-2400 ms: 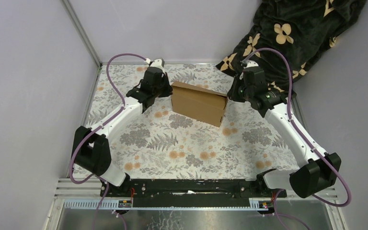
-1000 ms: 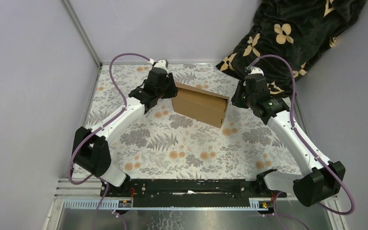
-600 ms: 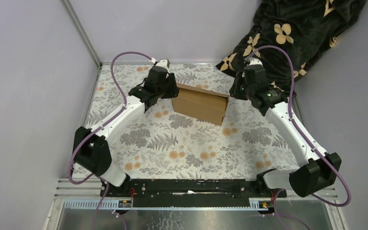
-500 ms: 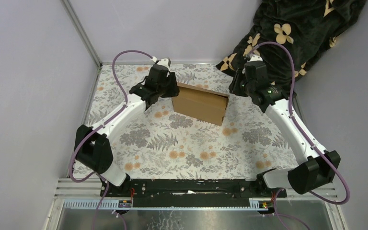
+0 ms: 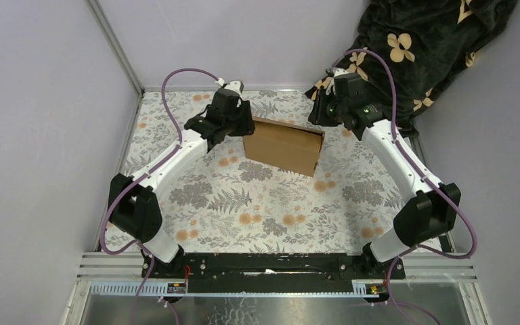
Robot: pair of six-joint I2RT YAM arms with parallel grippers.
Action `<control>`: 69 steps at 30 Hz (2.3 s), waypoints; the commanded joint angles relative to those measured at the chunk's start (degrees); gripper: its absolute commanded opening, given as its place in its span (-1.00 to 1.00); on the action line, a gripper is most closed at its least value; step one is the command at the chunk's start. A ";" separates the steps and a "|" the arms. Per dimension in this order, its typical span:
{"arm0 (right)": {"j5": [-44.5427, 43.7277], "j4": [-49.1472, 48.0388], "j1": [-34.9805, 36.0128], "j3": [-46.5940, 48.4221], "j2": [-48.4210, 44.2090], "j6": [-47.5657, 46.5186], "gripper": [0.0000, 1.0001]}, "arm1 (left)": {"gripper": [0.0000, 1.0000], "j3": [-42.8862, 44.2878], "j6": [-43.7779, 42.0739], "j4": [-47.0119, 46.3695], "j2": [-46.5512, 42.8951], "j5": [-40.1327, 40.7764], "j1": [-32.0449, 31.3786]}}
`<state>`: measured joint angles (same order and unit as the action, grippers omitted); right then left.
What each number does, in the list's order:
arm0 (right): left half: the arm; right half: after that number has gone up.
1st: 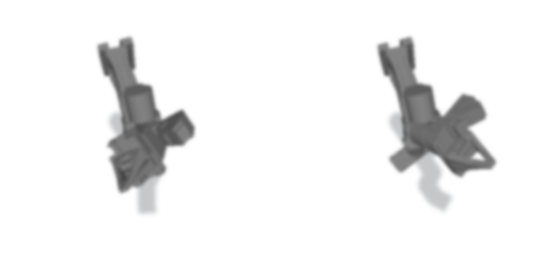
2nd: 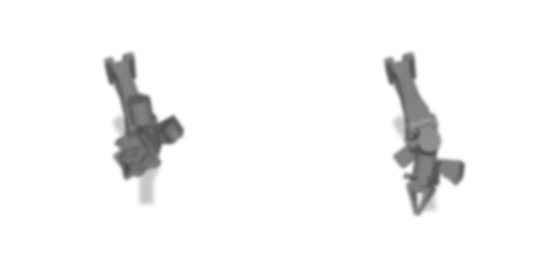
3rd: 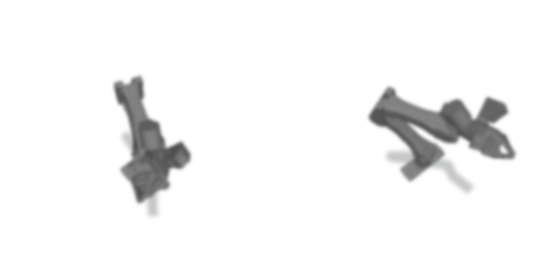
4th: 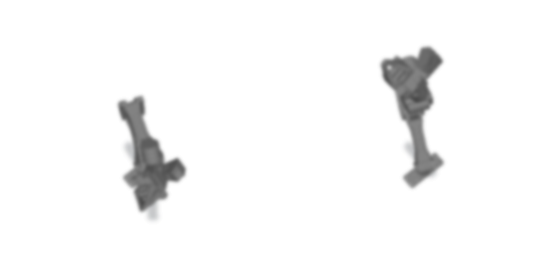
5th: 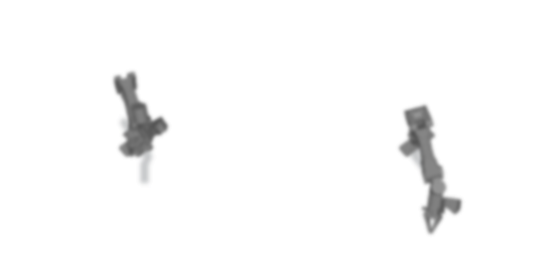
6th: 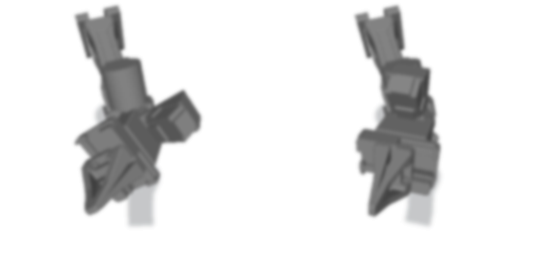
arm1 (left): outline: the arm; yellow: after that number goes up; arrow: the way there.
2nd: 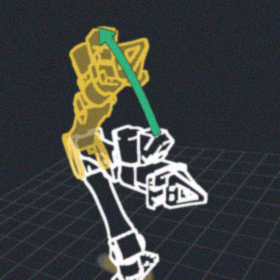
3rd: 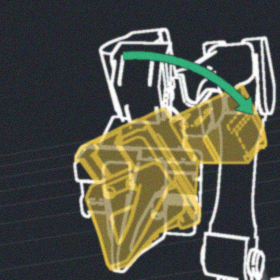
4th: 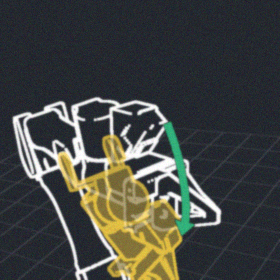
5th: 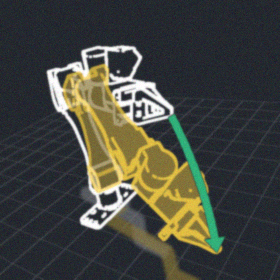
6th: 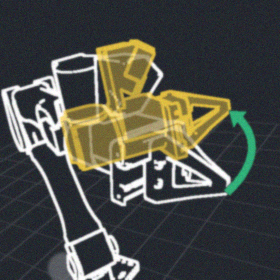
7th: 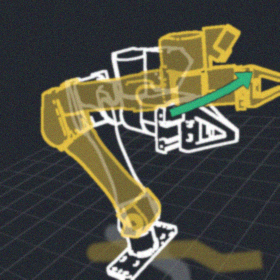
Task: Fold the paper box
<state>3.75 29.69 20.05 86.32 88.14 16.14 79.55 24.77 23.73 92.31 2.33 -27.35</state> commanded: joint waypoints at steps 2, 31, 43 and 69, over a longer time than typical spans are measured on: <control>8.40 -3.93 0.04 -1.32 -1.34 -1.69 -0.26 | 0.03 -0.49 0.23 0.03 0.07 -0.66 -0.13; -0.57 -2.18 3.33 -7.82 -10.04 -2.16 -0.20 | -0.24 1.78 1.38 -0.26 2.56 2.22 -1.82; 1.34 -3.76 3.32 -10.31 -8.11 -1.51 -0.20 | -0.04 4.13 1.15 -0.70 1.53 0.83 -1.83; 6.48 -7.91 3.32 -17.46 -14.37 -2.34 -0.20 | -0.59 -14.20 12.07 -13.06 -6.30 -7.09 -14.02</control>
<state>7.90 24.80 23.16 70.06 78.67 14.35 67.09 32.62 18.94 83.70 -1.87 -38.44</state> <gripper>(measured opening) 0.398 0.217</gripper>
